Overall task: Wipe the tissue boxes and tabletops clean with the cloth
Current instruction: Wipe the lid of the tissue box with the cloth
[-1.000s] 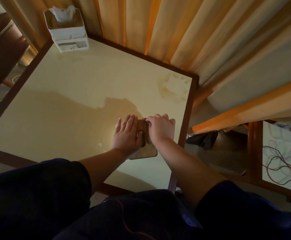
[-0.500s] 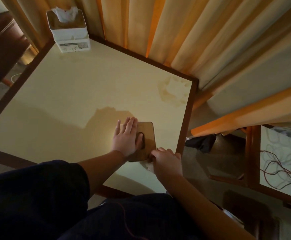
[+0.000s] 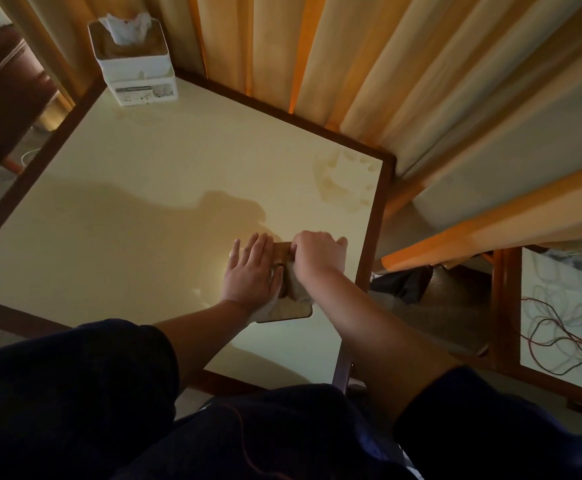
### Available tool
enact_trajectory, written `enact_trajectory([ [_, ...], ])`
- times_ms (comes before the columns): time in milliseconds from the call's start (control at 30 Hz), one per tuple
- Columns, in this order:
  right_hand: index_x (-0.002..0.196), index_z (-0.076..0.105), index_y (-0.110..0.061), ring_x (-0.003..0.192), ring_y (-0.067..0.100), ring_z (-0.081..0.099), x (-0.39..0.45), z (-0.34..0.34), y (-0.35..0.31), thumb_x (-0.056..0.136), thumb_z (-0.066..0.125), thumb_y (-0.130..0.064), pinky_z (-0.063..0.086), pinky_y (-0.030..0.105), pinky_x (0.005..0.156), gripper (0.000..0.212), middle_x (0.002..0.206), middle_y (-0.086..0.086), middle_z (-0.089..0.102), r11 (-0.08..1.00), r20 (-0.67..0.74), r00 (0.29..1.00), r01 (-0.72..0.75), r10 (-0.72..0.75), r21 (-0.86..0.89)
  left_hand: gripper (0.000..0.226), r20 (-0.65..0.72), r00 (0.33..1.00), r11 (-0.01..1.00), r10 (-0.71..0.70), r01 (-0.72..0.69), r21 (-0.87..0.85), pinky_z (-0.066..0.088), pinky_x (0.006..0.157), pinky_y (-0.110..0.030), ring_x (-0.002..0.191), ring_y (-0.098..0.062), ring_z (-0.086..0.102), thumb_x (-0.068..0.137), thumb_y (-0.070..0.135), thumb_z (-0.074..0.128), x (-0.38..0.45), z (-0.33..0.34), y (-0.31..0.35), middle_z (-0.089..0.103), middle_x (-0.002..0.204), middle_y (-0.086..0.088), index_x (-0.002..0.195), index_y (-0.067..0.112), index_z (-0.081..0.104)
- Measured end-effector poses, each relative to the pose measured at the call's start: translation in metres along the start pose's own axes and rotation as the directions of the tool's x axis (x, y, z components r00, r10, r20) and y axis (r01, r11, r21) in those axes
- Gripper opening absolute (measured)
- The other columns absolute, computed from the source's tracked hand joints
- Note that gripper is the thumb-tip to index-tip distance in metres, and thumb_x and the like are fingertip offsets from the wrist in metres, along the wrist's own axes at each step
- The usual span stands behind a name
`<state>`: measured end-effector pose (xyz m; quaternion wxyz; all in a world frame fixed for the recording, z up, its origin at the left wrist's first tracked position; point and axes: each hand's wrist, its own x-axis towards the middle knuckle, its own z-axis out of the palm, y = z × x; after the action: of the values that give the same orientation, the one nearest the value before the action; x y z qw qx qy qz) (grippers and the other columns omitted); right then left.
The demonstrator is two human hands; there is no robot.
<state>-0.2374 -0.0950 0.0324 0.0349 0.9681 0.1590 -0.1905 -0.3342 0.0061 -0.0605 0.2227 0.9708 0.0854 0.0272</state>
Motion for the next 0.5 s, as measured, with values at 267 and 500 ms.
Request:
enact_trajectory([
  [267, 0.121, 0.069, -0.030, 0.109, 0.027, 0.059, -0.021, 0.027, 0.015, 0.107, 0.047, -0.022, 0.037, 0.045, 0.097, 0.027, 0.113, -0.002, 0.066, 0.988, -0.139, 0.986, 0.103, -0.087, 0.112, 0.065, 0.052, 0.998, 1.000, -0.018, 0.019, -0.007, 0.004, 0.130, -0.050, 0.157, -0.029, 0.023, 0.107, 0.044, 0.030, 0.000, -0.003, 0.001, 0.038, 0.163, -0.012, 0.159, 0.005, 0.034],
  [500, 0.112, 0.072, -0.029, 0.102, 0.024, 0.063, -0.085, 0.066, 0.048, 0.105, 0.055, -0.031, 0.045, 0.045, 0.093, 0.018, 0.109, -0.005, 0.069, 0.976, -0.150, 0.975, 0.183, -0.164, 0.121, 0.071, 0.069, 0.998, 0.999, 0.003, -0.005, 0.037, 0.010, 0.129, -0.055, 0.155, -0.033, 0.027, 0.105, 0.049, 0.026, 0.002, -0.002, -0.002, 0.038, 0.163, -0.014, 0.158, 0.003, 0.035],
])
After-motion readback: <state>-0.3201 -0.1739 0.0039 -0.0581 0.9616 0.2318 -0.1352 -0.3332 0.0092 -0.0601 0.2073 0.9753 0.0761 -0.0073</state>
